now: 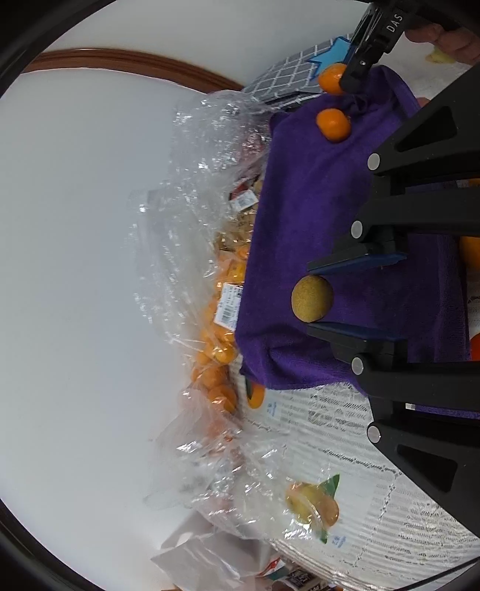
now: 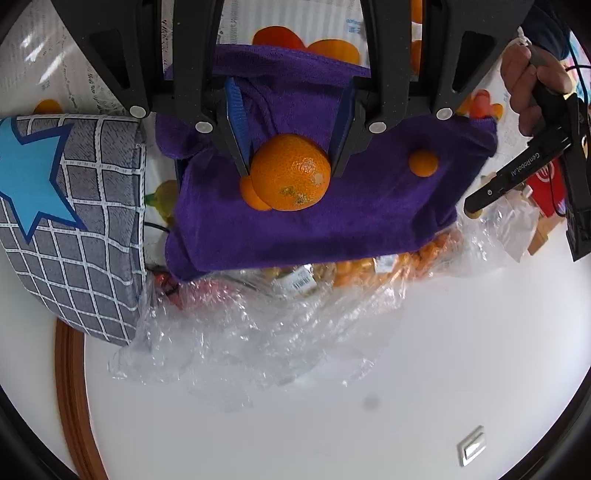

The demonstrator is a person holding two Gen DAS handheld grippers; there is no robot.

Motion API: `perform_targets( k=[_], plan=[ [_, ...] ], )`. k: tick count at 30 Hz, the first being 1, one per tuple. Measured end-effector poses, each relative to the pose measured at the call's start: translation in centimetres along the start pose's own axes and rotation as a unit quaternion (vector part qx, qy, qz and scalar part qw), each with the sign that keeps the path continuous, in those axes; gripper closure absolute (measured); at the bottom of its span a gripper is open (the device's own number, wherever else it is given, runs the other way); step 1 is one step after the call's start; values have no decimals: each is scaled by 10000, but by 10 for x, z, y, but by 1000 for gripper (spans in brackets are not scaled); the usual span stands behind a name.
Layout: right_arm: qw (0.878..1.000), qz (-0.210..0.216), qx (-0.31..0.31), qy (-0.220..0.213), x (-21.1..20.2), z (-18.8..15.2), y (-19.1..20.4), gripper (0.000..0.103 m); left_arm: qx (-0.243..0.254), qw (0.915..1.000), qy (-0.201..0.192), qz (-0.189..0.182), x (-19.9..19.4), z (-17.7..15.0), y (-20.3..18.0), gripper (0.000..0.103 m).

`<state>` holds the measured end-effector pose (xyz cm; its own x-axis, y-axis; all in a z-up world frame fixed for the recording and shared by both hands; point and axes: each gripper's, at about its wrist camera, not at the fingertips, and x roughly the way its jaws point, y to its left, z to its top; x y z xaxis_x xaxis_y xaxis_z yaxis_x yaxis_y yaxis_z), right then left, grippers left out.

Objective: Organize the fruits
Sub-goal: 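Lift both held fruits and carry them over the purple towel, then open the right tool onto the towel while the left tool releases the yellow-green fruit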

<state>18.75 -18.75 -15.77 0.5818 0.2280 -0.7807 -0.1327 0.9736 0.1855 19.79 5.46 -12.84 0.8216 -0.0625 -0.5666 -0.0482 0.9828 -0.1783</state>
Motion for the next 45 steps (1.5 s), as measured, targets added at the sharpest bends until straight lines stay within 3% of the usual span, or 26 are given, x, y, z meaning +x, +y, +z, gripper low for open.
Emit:
perform_targets(
  k=[12,26,35,39,45],
  plan=[
    [9994,-137,-124,290,20,-7,3,61,-274,9990,363,-32,15,-3,9,78],
    [9978,-290,-161,573,33,-12,1,61,-58,9979,642,93,29,-9,2,78],
    [9986,-293,-136,420,26,-11,-1,61,30,9972,747,67,34,-9,1,78],
    [9991,-271,-116,289,20,-10,-1,52,44,9969,780,56,35,-9,1,78],
    [9997,-224,-4,31,9,-7,-3,48,43,9969,784,21,36,-9,1,77]
  ],
)
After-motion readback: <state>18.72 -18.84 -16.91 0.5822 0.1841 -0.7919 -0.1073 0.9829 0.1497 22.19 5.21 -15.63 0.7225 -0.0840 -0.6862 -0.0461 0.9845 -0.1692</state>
